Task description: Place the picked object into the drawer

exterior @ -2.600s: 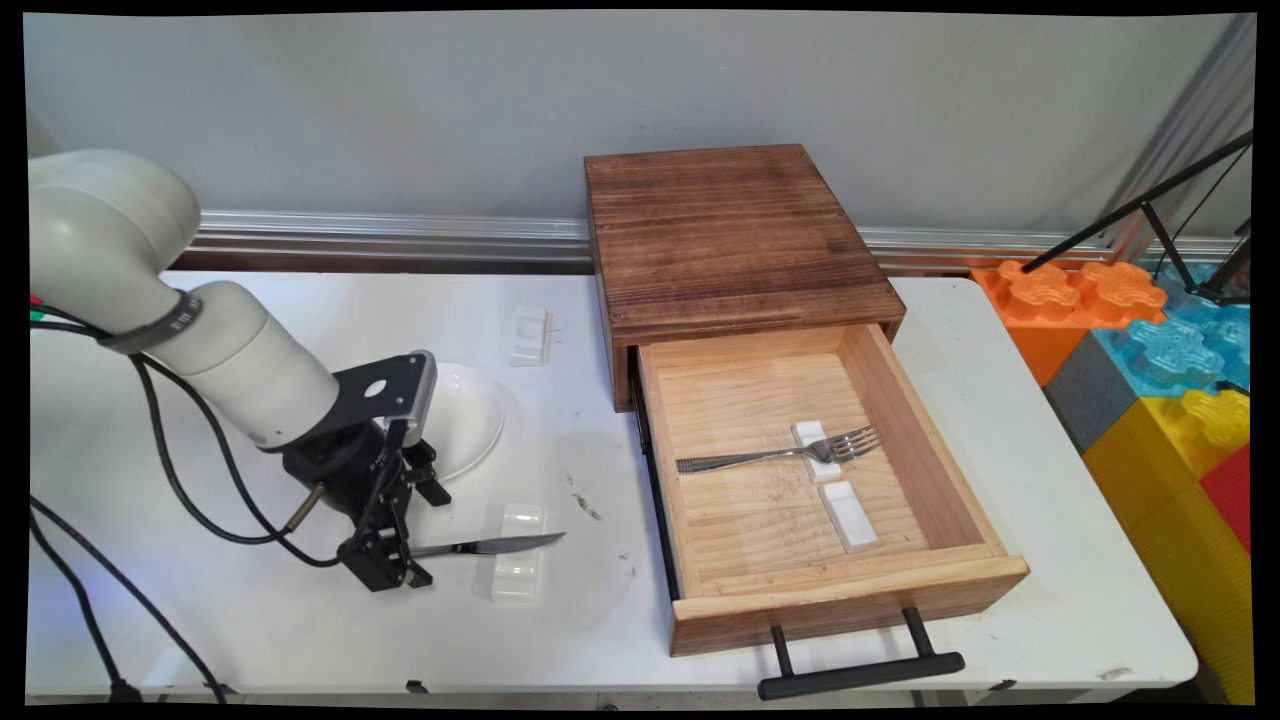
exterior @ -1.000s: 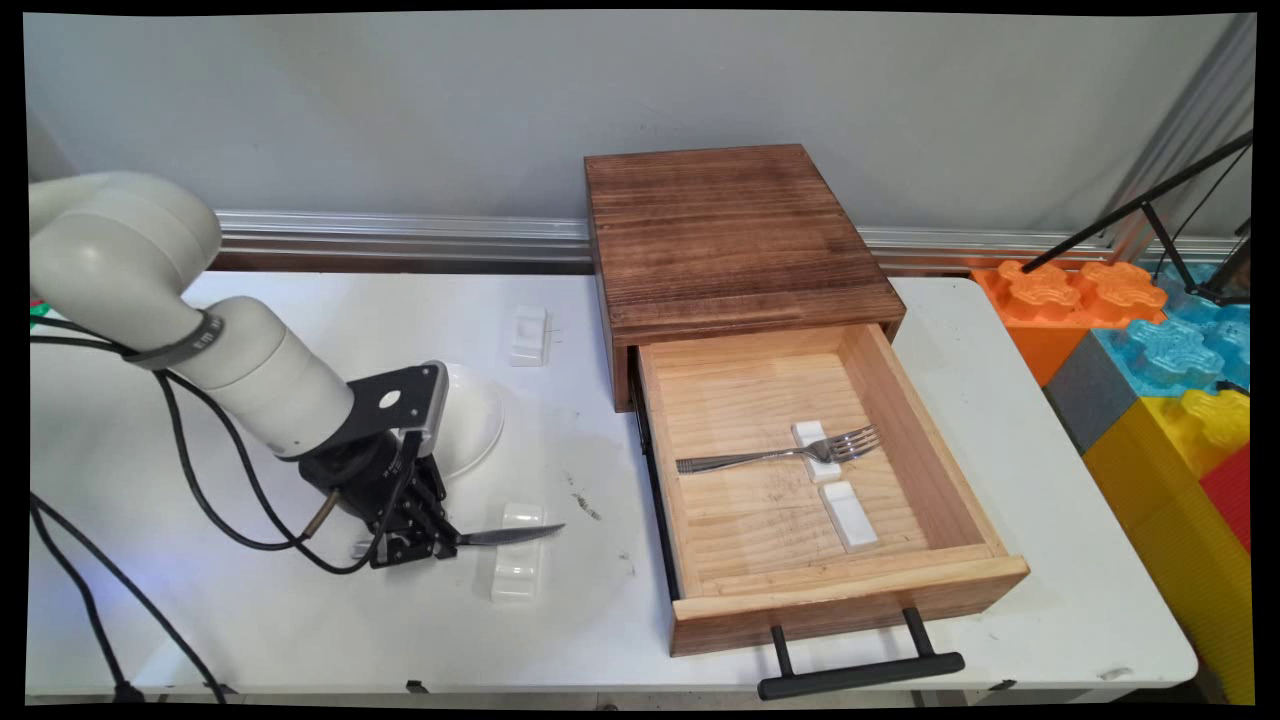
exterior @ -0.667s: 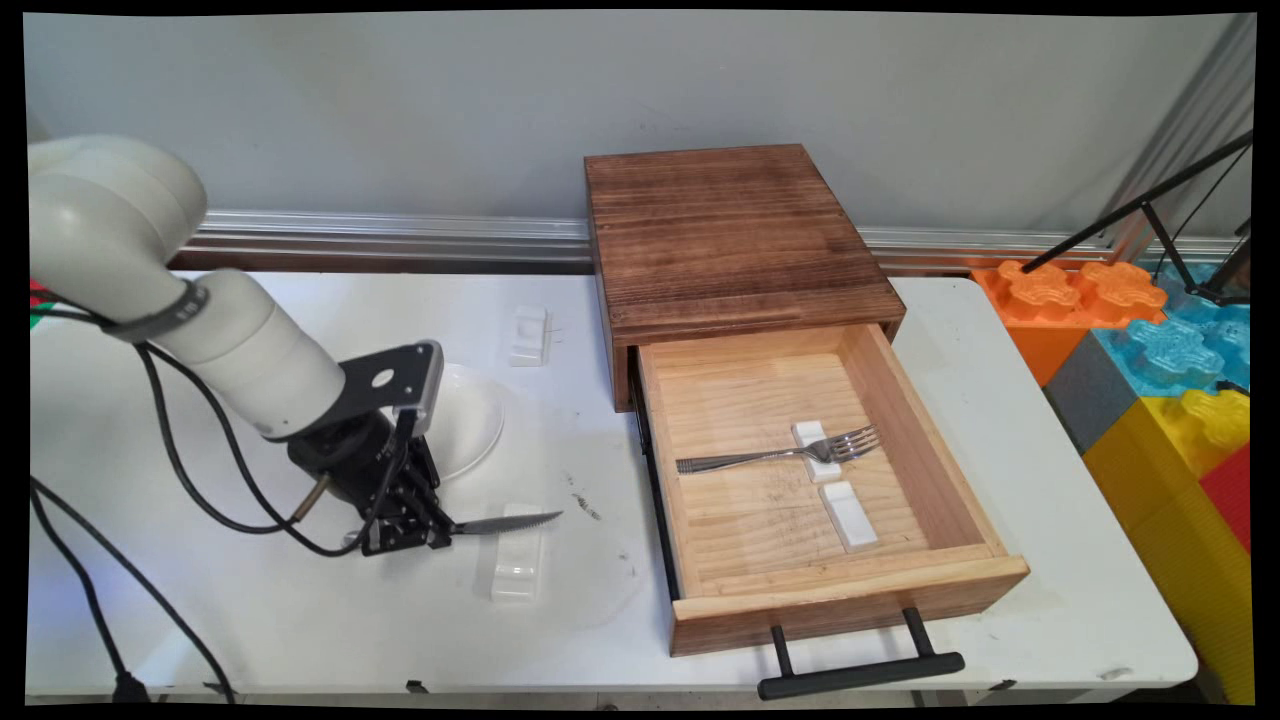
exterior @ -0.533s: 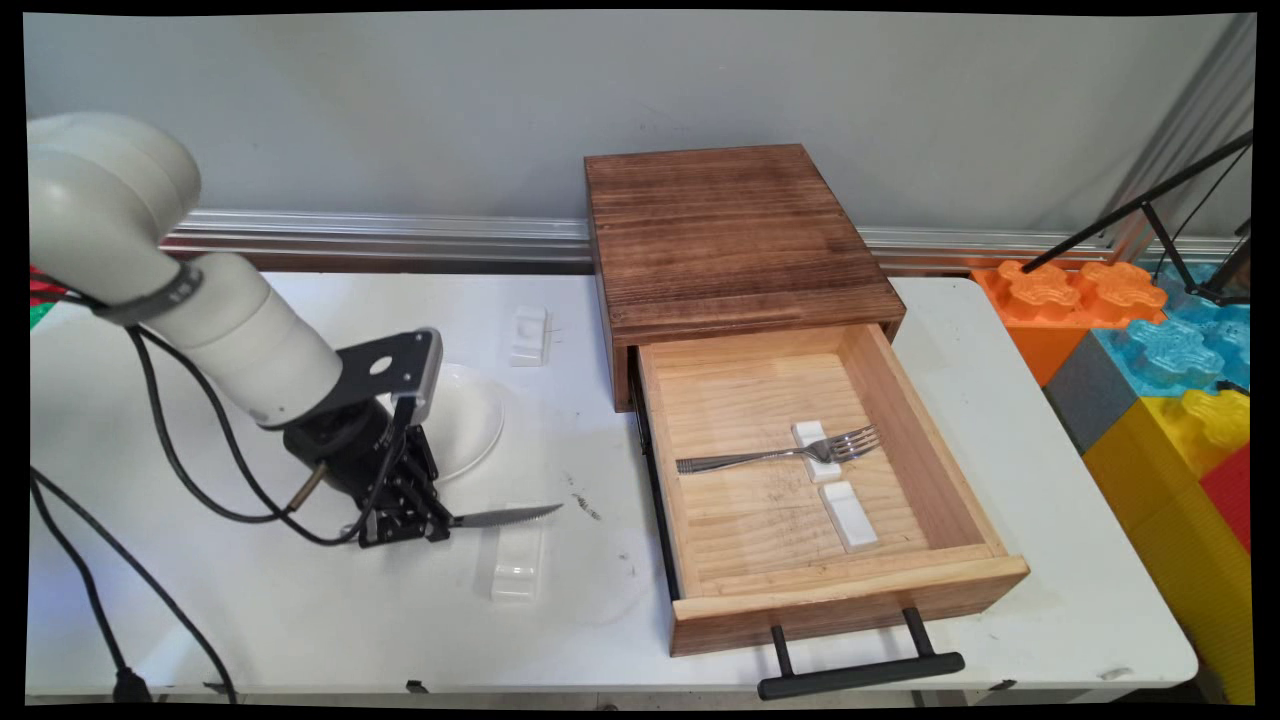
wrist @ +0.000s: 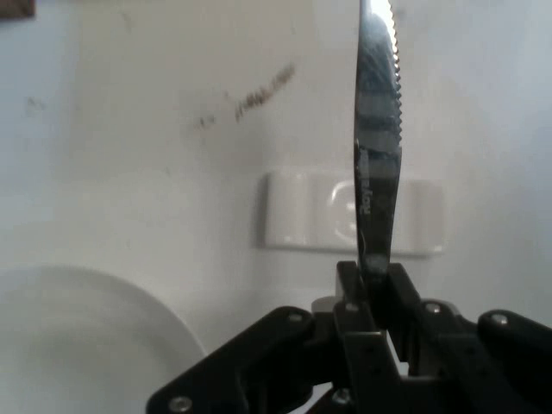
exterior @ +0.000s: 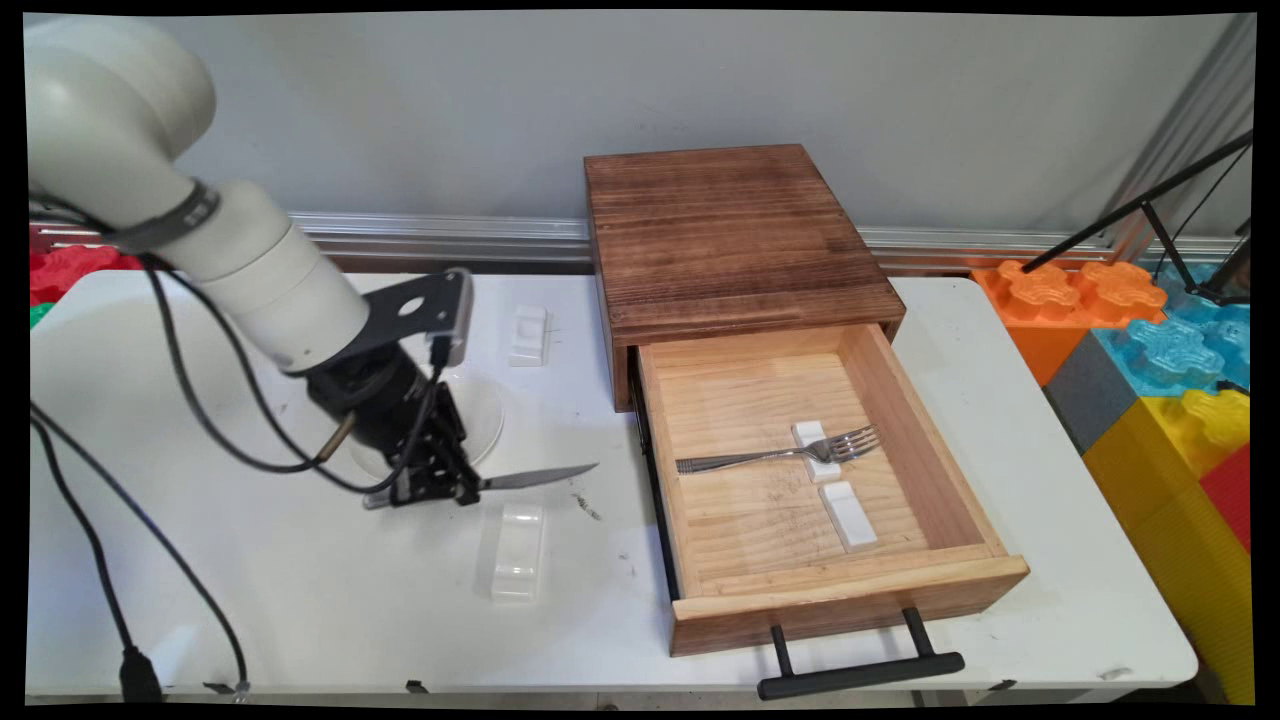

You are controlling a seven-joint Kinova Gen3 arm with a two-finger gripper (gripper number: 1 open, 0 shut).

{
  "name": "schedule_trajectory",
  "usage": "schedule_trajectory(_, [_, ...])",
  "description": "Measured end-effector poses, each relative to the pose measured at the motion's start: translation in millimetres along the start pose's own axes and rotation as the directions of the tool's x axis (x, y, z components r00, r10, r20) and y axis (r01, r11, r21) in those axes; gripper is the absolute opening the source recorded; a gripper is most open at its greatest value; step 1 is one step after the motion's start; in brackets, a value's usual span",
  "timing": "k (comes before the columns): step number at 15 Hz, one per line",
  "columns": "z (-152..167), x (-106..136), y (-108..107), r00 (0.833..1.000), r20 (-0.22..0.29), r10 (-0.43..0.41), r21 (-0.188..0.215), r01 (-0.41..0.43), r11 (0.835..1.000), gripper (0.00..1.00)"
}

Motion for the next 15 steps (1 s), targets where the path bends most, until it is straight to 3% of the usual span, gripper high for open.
schedule_trajectory(8, [-26.0, 71.4, 9.9, 0.999, -0.046, 0.001, 0.011, -0.001, 1.000, 0.00])
schedule_trajectory(15, [-10.4, 136.5, 21.6, 0.992, -0.114, 0.055, -0.016, -0.057, 0.998, 0.00])
